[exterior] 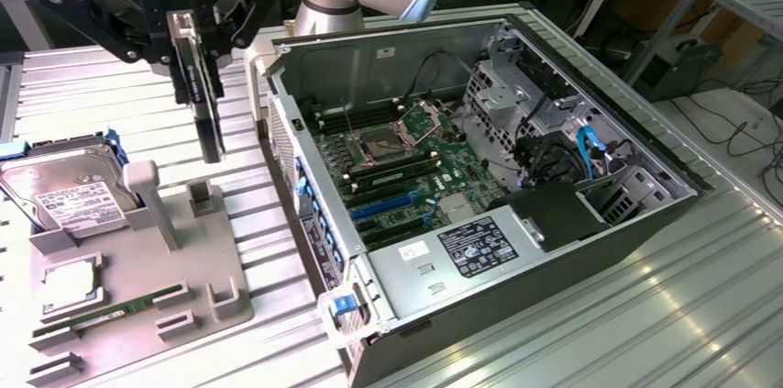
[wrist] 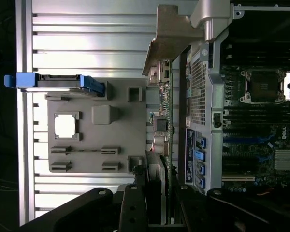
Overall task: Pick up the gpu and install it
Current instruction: 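Pick up the gpu and move the gpu toward the slot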
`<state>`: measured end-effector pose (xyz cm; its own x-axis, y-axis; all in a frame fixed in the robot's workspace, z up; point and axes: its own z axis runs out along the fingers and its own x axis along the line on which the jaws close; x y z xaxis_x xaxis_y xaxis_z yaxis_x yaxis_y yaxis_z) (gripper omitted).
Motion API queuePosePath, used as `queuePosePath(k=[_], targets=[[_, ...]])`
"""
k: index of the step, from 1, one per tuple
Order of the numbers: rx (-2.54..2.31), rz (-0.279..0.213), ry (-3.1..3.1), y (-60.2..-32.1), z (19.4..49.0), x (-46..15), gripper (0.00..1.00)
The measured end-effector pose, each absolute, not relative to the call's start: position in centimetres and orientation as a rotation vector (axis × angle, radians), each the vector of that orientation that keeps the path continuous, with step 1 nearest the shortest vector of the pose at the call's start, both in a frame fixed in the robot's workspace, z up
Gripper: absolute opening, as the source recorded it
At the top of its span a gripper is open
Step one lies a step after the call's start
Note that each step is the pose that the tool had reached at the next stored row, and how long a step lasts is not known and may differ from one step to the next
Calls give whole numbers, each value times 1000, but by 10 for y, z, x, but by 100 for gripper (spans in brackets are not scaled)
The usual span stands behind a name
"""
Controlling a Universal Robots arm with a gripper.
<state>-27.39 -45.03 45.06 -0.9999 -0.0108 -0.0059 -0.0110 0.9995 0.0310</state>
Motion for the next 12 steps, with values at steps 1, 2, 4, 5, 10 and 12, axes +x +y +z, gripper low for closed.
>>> queuePosePath(k=[1,2,4,5,10,12], targets=[[-17,49,3135,-450,451,-273,28],[-17,49,3135,-450,451,-271,28],[-17,49,3135,-450,451,-269,28],[-17,49,3135,-450,451,-267,28],[-17,49,3135,-450,451,-262,28],[-17,49,3135,-450,451,-260,28]])
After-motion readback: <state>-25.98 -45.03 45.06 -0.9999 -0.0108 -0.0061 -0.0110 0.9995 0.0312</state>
